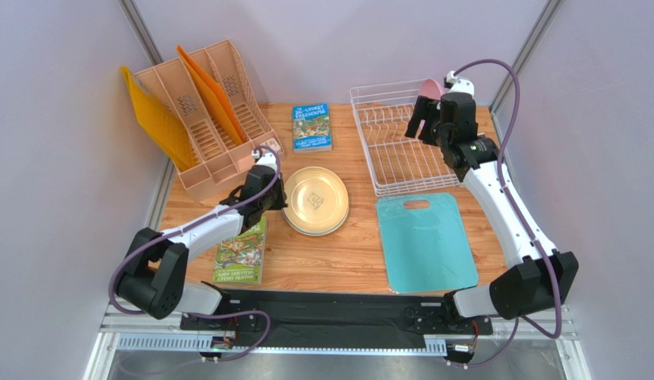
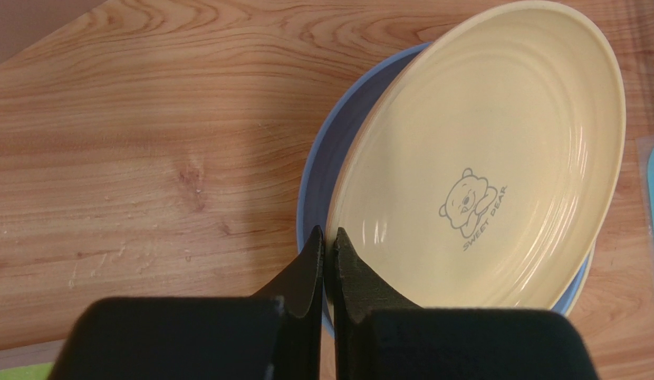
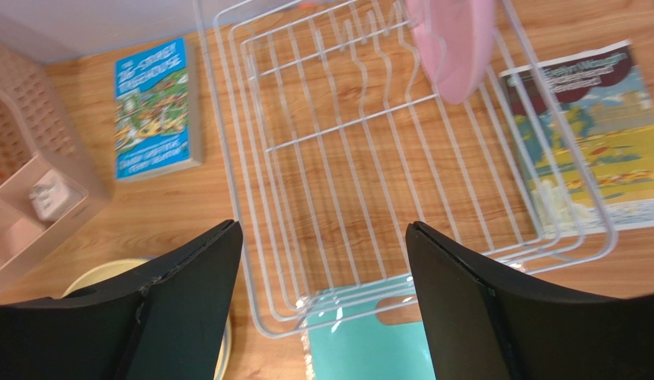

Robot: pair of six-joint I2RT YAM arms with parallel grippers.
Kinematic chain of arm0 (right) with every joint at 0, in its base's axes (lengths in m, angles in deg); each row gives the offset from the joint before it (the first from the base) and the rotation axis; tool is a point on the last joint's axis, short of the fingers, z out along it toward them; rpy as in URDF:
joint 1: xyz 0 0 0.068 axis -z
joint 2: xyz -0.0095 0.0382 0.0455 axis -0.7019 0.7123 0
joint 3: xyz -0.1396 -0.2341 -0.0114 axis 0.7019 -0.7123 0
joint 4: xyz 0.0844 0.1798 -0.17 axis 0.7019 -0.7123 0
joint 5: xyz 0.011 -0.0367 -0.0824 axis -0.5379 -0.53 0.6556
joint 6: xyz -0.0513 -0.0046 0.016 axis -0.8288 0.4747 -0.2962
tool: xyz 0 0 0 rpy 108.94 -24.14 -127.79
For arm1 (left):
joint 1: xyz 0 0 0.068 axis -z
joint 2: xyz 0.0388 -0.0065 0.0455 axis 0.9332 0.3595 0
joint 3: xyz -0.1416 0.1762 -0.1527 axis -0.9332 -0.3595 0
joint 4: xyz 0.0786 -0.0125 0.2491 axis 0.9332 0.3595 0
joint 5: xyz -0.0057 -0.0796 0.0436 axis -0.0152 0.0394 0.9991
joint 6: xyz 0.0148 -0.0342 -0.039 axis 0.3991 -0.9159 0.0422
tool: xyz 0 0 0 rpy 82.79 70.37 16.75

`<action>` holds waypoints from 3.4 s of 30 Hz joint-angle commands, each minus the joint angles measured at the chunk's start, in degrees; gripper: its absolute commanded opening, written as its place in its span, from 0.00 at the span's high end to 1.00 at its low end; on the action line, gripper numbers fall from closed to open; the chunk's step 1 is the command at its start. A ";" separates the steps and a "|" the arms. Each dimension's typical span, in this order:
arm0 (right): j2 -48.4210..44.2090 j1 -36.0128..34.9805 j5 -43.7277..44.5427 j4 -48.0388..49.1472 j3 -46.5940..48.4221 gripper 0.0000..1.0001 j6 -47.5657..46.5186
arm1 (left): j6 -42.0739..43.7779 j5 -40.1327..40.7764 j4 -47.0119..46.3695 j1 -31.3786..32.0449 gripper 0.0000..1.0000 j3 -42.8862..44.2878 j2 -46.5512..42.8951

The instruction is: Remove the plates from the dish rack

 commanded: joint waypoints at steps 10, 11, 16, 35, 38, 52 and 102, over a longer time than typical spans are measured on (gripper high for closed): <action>24.00 5.65 24.09 14.50 13.75 0.19 -12.56 | 2.11 0.09 -4.39 0.06 0.66 1.25 -2.03; 26.02 5.65 24.88 14.50 17.95 0.19 -13.53 | 2.20 0.09 -4.04 0.06 0.62 1.25 -2.38; 39.56 5.65 27.96 12.92 31.50 0.21 -22.05 | 3.26 0.79 -3.60 0.06 0.36 0.29 -4.84; 51.27 5.56 34.11 14.50 41.19 0.97 -31.73 | 5.46 0.88 -1.75 0.06 0.35 0.11 -11.27; 50.48 4.77 37.09 16.60 40.49 1.00 -33.66 | 5.19 0.79 -1.84 0.06 0.35 -0.07 -11.00; 44.95 -4.02 57.41 57.92 28.91 1.00 -65.48 | 5.28 1.06 0.53 0.06 0.02 -0.33 -13.81; -13.86 -15.36 -20.90 13.09 -20.95 0.95 15.64 | -3.77 -17.93 -13.00 4.72 0.47 -0.68 -14.78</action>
